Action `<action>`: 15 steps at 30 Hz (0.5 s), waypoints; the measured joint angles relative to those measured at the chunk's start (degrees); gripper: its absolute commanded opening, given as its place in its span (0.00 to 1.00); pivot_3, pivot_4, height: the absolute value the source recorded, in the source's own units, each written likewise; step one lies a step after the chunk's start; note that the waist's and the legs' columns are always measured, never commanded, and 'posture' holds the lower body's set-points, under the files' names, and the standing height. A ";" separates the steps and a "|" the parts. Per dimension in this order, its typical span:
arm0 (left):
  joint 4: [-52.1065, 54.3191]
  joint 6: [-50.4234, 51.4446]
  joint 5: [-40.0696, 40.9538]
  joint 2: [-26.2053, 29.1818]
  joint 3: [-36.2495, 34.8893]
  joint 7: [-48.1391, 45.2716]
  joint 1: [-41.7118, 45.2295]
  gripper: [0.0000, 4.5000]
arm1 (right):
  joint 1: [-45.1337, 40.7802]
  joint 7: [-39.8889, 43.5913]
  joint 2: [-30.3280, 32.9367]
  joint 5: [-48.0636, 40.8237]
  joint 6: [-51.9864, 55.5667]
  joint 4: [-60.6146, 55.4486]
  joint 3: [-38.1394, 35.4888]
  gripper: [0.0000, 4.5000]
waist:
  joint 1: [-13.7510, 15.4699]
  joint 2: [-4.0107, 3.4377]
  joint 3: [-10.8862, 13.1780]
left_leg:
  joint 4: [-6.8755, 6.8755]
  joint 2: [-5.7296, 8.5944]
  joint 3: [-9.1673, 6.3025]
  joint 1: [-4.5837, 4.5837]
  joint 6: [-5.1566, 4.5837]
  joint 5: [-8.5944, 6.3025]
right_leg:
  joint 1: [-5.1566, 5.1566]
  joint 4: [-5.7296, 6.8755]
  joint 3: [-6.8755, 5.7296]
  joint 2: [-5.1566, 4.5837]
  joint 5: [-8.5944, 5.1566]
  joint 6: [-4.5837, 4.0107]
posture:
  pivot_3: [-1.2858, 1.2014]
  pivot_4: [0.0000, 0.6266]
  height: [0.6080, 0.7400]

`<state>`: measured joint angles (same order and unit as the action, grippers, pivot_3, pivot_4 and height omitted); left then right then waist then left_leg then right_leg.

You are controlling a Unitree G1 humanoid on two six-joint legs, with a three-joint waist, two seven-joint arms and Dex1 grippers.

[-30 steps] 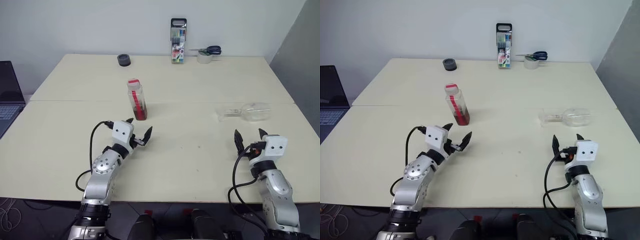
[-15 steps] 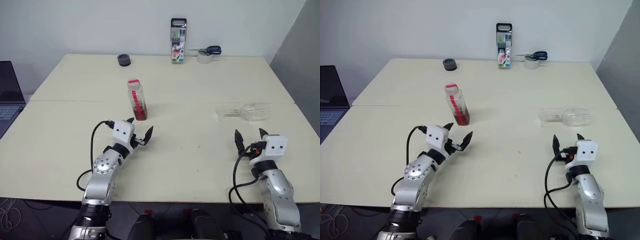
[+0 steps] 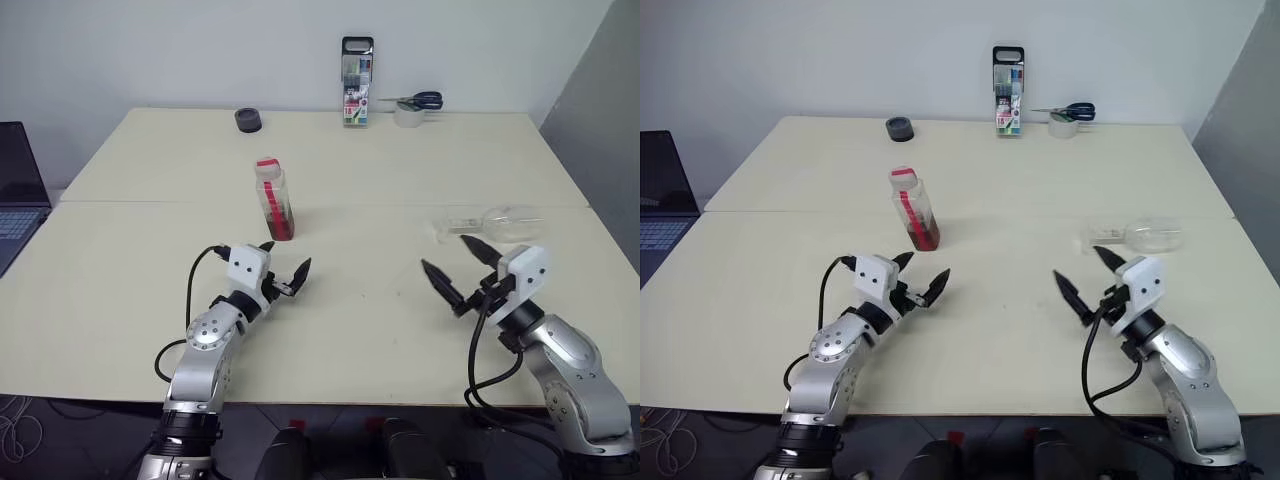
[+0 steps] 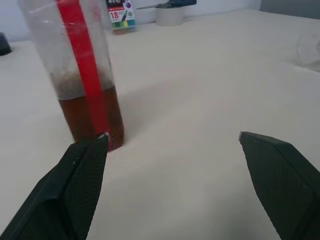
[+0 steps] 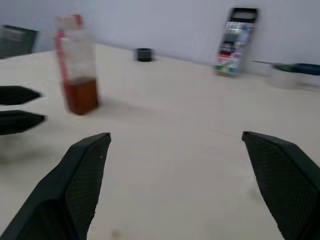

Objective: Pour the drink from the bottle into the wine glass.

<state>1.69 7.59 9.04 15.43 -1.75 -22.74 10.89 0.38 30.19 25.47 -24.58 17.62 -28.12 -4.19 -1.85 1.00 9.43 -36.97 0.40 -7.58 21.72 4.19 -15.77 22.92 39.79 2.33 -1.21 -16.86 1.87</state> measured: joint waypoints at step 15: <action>-2.24 3.48 -3.88 -3.29 -1.24 11.20 8.20 0.99 | -7.22 4.26 7.06 -8.82 16.82 -5.61 3.10 1.00 | 0.08 0.02 0.01 | 0.07 0.01 -0.05 -0.33 -0.01 -0.01 | -0.71 -0.77 -0.08 0.00 0.11 0.20 | 0.52 0.24 1.00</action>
<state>-0.54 11.07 5.16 12.14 -2.99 -11.54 19.10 -6.84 34.45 32.53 -33.40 34.44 -33.73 -1.08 -1.77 1.02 9.44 -36.91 0.41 -7.63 21.40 4.18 -15.78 22.21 39.02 2.25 -1.21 -16.74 2.07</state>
